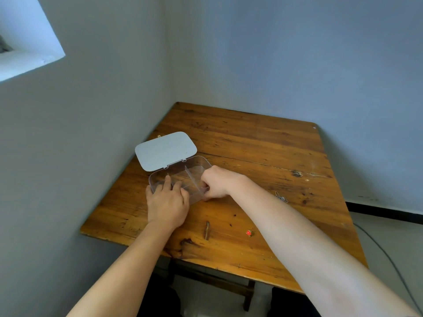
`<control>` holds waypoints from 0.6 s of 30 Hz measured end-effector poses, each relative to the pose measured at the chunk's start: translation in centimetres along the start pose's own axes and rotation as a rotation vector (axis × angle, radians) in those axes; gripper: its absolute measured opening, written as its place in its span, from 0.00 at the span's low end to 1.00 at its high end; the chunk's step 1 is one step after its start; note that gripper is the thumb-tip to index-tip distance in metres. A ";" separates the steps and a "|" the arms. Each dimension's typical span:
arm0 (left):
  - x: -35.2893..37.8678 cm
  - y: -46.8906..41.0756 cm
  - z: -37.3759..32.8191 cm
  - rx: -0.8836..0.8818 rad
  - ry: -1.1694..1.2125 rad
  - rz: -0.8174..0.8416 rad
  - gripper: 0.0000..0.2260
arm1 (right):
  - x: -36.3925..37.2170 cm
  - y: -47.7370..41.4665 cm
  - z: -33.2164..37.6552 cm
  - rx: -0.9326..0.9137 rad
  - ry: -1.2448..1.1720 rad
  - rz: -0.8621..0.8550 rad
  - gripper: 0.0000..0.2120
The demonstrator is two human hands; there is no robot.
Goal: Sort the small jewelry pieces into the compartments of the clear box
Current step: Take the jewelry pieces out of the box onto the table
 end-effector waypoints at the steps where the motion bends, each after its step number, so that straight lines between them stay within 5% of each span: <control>1: 0.0 0.0 0.0 -0.002 0.001 0.000 0.25 | -0.2 0.0 -0.2 -0.002 -0.036 0.002 0.07; 12: -0.2 0.0 0.1 0.000 0.016 0.008 0.24 | 1.4 2.2 -2.1 -0.062 -0.362 -0.366 0.09; 18: -0.8 -0.1 0.1 0.017 0.046 0.053 0.23 | 0.6 5.1 -4.8 0.057 -0.814 -0.577 0.09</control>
Point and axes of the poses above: each hand's wrist, its own y-axis away from the middle knuckle, its own x-axis out of the palm, z = x × y, the point moved 1 cm from there along -y, towards the middle knuckle, and after that the axes turned 9 degrees about x, right-handed, at the moved point
